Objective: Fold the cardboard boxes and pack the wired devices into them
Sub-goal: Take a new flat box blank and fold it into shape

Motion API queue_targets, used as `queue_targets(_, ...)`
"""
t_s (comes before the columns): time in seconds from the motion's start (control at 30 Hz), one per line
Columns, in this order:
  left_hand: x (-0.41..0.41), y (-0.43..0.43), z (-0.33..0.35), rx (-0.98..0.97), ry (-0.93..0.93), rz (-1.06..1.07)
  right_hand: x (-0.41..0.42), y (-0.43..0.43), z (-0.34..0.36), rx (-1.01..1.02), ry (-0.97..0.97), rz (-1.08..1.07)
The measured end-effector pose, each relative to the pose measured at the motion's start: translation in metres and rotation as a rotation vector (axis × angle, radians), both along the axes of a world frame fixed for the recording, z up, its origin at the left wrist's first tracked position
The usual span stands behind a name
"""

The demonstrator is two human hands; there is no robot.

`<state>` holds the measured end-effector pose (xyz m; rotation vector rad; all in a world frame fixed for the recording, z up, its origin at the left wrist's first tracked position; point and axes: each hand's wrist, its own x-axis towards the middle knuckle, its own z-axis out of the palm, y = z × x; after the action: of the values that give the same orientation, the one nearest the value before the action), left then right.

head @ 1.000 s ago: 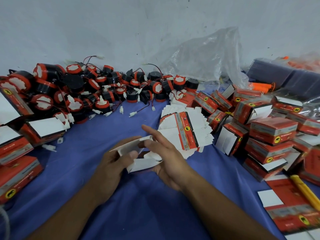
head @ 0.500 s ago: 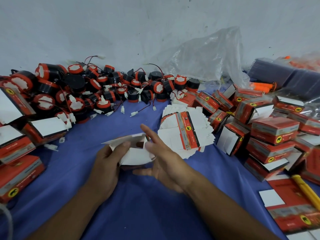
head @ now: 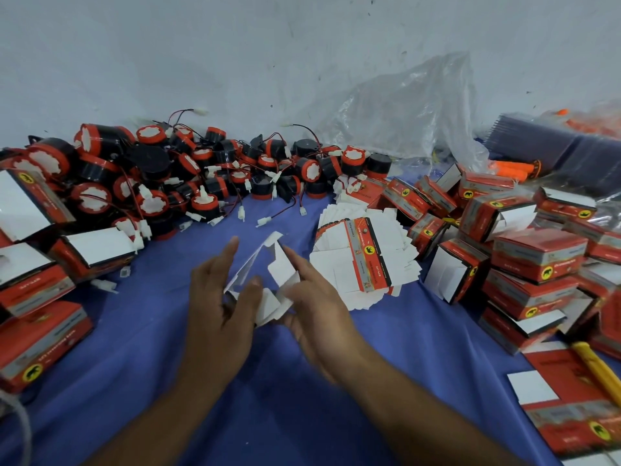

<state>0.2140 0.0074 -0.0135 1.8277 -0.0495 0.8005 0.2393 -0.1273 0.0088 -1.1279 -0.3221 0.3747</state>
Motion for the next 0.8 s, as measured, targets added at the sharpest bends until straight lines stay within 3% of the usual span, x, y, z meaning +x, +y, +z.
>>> queue_targets(0.13, 0.0, 0.001, -0.001, 0.475, -0.158, -0.033, 0.004, -0.009, 0.006, -0.214, -0.123, -0.151)
queue_targets(0.27, -0.001, 0.001, 0.005, 0.69, -0.225, -0.059, 0.009, -0.021, 0.012, -0.326, -0.09, -0.088)
queue_targets(0.4, -0.004, 0.001, 0.011, 0.579, -0.265, -0.288, 0.01, -0.023, 0.012, -0.425, -0.066, 0.028)
queue_targets(0.67, -0.01, -0.001, 0.022, 0.526, -0.254, -0.193, 0.003, -0.019, 0.015, -0.123, 0.047, 0.018)
queue_targets(0.8, -0.011, -0.003, 0.018, 0.458, -0.234, -0.206, 0.001, -0.018, 0.013, -0.096, 0.032, 0.059)
